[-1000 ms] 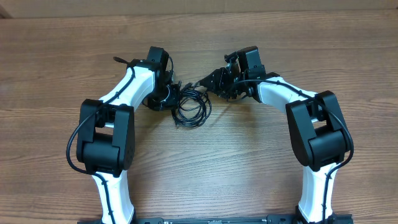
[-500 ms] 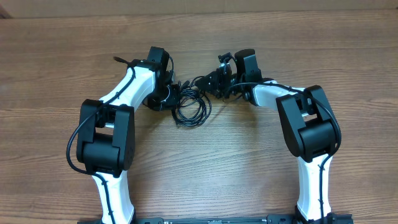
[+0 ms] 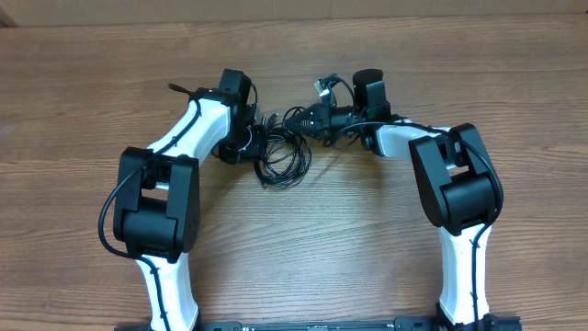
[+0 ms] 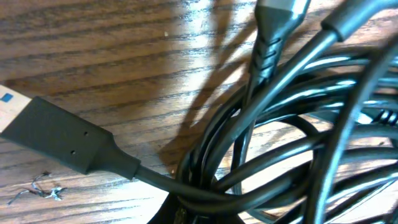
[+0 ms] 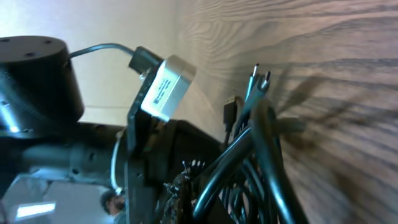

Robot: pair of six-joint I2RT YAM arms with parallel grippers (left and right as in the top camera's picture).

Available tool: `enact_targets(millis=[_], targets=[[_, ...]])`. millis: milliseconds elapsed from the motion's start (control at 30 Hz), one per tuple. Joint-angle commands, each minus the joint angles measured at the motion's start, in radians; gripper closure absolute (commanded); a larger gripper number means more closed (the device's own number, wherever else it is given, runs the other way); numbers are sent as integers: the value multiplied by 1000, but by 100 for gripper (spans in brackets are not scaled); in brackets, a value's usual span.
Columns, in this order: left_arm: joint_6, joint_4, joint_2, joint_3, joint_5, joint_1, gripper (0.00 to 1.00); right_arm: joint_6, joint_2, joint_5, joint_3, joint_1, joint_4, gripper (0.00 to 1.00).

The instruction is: Untangle cables

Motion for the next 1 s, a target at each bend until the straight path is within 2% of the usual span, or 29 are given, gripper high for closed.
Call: enact_targets(millis=[0,433,700,967], targets=[[-4,5,55,-48,-119,-5,96,-2,-117,-81,3,-34,11,96],[-8,0,55,-50,-144,-5,95,0,-414,-190,6,-133,-31,96],[-8,-4,55,-50,-144,-5,95,22,-444,-248,8,-163,-29,96],[-8,-14,55,-50,-143,-5,95,75,-477,-245,27,-258,-18,96]])
